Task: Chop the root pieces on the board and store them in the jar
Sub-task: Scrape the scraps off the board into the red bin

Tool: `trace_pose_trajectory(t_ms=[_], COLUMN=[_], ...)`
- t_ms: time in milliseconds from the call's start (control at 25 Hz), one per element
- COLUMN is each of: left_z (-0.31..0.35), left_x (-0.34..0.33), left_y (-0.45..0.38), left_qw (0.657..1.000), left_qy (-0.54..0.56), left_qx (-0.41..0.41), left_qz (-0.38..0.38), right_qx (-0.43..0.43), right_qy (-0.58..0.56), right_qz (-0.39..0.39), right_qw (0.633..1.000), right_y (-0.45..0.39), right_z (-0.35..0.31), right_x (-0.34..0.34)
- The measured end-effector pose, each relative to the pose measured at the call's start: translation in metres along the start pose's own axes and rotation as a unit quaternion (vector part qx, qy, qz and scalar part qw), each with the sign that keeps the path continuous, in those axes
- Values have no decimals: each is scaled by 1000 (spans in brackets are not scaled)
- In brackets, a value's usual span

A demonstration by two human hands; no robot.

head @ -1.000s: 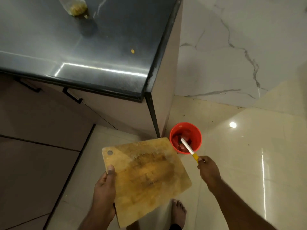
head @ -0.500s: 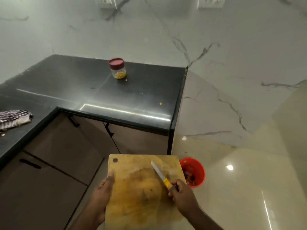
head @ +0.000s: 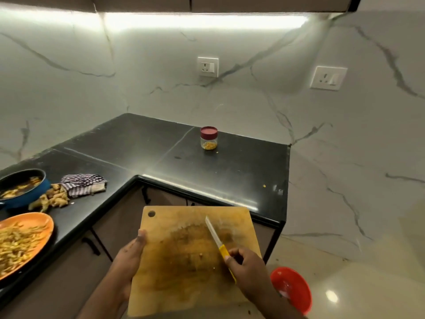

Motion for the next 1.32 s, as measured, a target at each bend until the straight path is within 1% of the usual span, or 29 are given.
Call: trace_pose_trajectory(t_ms=[120,200,320,560,640,720,800,840,960,1040,1080,1160,1240,1280,1320], left_z=[44,72,105,157,166,190,211,218,238,246,249,259,266,271,274], left_x=[-10,-23,-40,-60,-66,-77,-88,-87,-85,-83,-82,-82,-82,-85,-92], left_y=[-27,-53,-102,-203,-240,-255,-275,-289,-337,-371,-385,-405,-425,-429,-429], left_qw=[999,997,997,996,995,992,984,978,963,945,929,883,821,799,789], left_qy=[-2,0,-30,-67,-76,-108,-156,-187,-247,-307,-351,-448,-549,-576,-582], left_qx=[-44,-74,-74,-62,-53,-53,-79,-87,-109,-109,-110,-134,-153,-171,-200], left_qz=[-6,-18,-11,-10,-35,-35,-32,-19,-23,-25,-32,-37,-26,-16,-4], right_qx=[41,54,67,55,40,30,11,3,-27,-41,-46,-54,-65,-70,-76], right_qy=[8,4,-11,-6,-2,3,7,11,26,37,46,60,67,71,76], right_qz=[21,29,34,25,28,37,47,51,70,82,87,89,92,93,90], right_qw=[999,998,997,998,999,999,999,999,997,995,994,993,991,991,990], right_y=[-40,-72,-129,-220,-243,-263,-281,-288,-307,-319,-324,-328,-333,-335,-336], right_z=[-38,-52,-64,-85,-92,-100,-107,-110,-121,-129,-132,-136,-137,-138,-138], right_x=[0,0,-4,-16,-21,-26,-33,-38,-54,-63,-67,-74,-80,-81,-81])
Point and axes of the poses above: each hand's wrist, its own y-axis away from the middle knuckle, its own x-axis out of the back of the hand, z = x × y, the point moved 8 cm from there along -y, towards the middle knuckle, and after that the axes turned 3 degrees about -x, right-handed, at the moved point
